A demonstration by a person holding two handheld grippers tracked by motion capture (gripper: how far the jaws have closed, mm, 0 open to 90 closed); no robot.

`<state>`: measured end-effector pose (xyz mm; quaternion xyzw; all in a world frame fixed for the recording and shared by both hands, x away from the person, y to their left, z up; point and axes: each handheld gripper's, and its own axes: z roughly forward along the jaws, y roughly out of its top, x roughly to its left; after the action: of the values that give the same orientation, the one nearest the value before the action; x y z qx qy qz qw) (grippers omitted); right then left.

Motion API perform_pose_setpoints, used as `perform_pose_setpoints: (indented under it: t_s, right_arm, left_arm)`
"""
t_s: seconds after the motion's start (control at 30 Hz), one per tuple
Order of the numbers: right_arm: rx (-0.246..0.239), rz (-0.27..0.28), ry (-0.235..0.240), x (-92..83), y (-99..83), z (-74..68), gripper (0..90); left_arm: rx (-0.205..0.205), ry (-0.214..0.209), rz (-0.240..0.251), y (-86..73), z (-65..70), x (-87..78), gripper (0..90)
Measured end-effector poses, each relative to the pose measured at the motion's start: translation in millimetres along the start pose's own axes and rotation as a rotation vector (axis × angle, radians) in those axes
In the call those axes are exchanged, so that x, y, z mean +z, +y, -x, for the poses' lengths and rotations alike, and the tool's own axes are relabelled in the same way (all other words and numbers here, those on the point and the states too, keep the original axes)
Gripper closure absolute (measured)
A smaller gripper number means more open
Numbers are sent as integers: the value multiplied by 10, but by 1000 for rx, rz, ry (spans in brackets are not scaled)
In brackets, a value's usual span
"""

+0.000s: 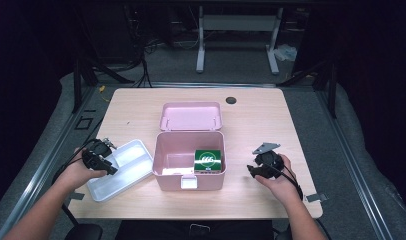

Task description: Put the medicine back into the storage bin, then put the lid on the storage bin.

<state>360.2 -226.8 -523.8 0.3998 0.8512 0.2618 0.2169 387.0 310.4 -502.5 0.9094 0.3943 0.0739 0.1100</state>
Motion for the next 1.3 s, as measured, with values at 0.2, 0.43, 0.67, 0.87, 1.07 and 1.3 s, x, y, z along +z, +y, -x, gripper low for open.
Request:
perform_pose_setpoints:
  t_s: [0.2, 0.43, 0.67, 0.87, 1.07, 1.3]
  right_arm:
    - [6, -7, 10, 9, -17, 6, 396]
    - [21, -3, 25, 19, -20, 14, 395]
    - [8, -16, 30, 43, -27, -5, 395]
    - [9, -23, 37, 56, -34, -2, 395]
    - [-2, -34, 41, 75, -37, -16, 395]
    - [0, -37, 34, 80, -40, -17, 395]
  left_arm:
    - [53, 16, -53, 58, -8, 80, 699]
    - [80, 10, -91, 158, 16, 158, 744]
    - [122, 17, -146, 257, 70, 244, 813]
    - [155, 12, -184, 299, 87, 317, 851]
    - [181, 32, -196, 313, 123, 324, 863]
    - [164, 29, -222, 321, 137, 314, 874]
